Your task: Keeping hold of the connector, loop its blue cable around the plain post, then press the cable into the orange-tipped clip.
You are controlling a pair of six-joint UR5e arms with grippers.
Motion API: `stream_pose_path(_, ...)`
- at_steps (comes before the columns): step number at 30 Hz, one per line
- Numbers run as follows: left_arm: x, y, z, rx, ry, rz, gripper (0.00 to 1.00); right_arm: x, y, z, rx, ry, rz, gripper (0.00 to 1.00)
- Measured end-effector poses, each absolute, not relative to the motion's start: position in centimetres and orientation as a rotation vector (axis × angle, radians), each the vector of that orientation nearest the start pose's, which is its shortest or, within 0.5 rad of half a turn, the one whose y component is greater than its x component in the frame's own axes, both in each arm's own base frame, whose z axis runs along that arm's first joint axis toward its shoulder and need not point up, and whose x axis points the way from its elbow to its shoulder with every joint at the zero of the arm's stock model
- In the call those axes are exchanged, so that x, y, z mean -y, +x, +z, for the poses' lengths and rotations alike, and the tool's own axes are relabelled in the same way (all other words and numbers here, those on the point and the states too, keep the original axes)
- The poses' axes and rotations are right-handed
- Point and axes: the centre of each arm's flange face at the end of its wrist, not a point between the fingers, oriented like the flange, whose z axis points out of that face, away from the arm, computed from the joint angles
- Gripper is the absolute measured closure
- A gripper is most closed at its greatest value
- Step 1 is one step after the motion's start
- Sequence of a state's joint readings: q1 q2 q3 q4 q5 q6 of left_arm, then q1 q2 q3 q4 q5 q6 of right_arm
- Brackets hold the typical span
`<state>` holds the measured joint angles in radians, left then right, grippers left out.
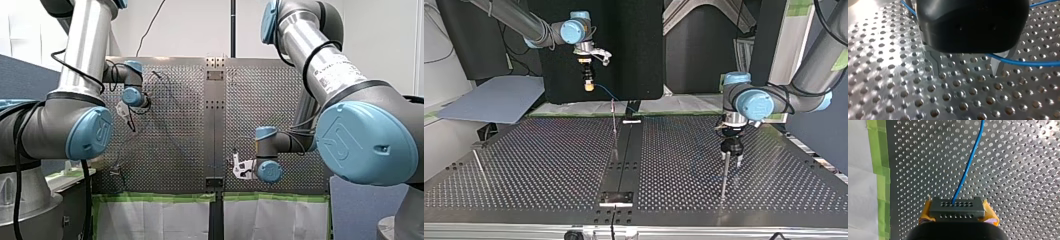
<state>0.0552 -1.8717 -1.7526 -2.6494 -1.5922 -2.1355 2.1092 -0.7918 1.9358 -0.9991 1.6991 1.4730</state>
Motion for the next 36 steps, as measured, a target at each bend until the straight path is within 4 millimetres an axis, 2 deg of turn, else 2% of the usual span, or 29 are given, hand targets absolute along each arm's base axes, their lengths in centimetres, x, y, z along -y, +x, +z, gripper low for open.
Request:
stream_pose_path(11, 8.1, 57.5, 28.0, -1.535, -0.630, -0.435, 0.02, 40.6, 38.3, -0.5, 0.958, 1.664, 1.337, 1.00)
stream_pose_path(16, 7.5, 57.2, 28.6, -1.520, -0.672, -0.463, 0.02, 40.6, 38.3, -0.5, 0.957, 1.663, 1.337, 1.00)
stream_pose_path(22, 7.0, 56.2, 29.6, -1.499, -0.699, -0.486, 0.02, 40.6, 38.3, -0.4, 0.955, 1.659, 1.341, 1.00)
stream_pose_path(30, 6.2, 54.9, 28.4, -1.503, -0.717, -0.502, 0.02, 40.7, 38.4, -0.4, 0.953, 1.654, 1.347, 1.00)
stream_pose_path(36, 5.2, 54.1, 28.9, -1.451, -0.739, -0.524, 0.02, 40.7, 38.4, -0.4, 0.951, 1.653, 1.351, 1.00)
